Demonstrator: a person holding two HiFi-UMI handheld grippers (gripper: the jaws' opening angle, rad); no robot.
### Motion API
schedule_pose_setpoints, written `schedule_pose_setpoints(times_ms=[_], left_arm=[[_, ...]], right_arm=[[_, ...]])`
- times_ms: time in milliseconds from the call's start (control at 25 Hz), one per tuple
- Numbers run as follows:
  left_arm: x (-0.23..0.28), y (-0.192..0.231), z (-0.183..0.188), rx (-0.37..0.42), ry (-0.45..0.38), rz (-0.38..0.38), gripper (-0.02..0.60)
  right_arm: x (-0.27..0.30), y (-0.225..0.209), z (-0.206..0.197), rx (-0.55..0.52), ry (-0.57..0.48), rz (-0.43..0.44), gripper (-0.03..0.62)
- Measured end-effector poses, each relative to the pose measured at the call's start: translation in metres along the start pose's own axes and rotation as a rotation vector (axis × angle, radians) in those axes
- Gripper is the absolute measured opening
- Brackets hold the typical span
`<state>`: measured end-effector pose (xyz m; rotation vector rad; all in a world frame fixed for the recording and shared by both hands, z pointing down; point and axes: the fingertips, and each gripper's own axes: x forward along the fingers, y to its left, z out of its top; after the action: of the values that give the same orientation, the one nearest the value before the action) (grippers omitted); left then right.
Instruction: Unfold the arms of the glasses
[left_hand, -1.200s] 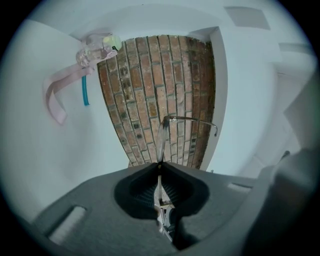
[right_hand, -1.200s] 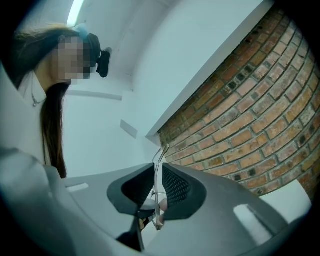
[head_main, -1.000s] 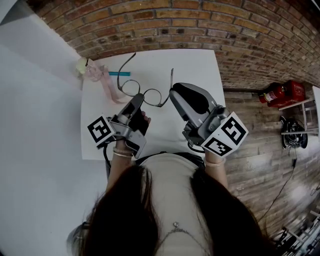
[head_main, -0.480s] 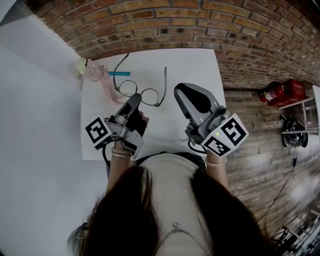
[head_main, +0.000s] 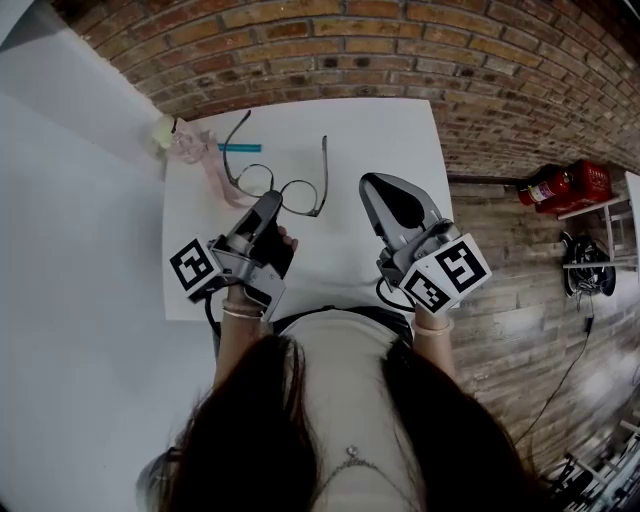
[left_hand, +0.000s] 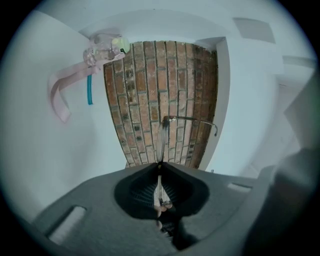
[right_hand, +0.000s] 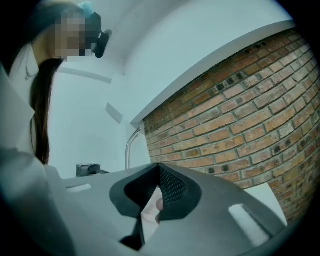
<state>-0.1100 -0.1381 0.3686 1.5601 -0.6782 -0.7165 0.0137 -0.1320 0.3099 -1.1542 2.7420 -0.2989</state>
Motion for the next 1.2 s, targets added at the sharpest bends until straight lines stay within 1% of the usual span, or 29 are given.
schedule_pose_setpoints(times_ms=[400,800,1200], left_arm=[[-0.016,-0.002,0.003,-0.013,-0.007,-0.005,0.019],[-0.035,-0.008,0.004,-0.027,0.040,-0.002,0.019],[-0.054,-0.022,0.008,-0.035,0.072,0.006,0.019]], right_arm=[[-0.007,-0.003,-0.013,-0.008,0.037,-0.063,0.006],[-0.009,0.019,-0.021,-0.012,0.060,-0.113,0.006],[-0.010,0.037,-0.015,0.005,0.062,-0.151,0.006]])
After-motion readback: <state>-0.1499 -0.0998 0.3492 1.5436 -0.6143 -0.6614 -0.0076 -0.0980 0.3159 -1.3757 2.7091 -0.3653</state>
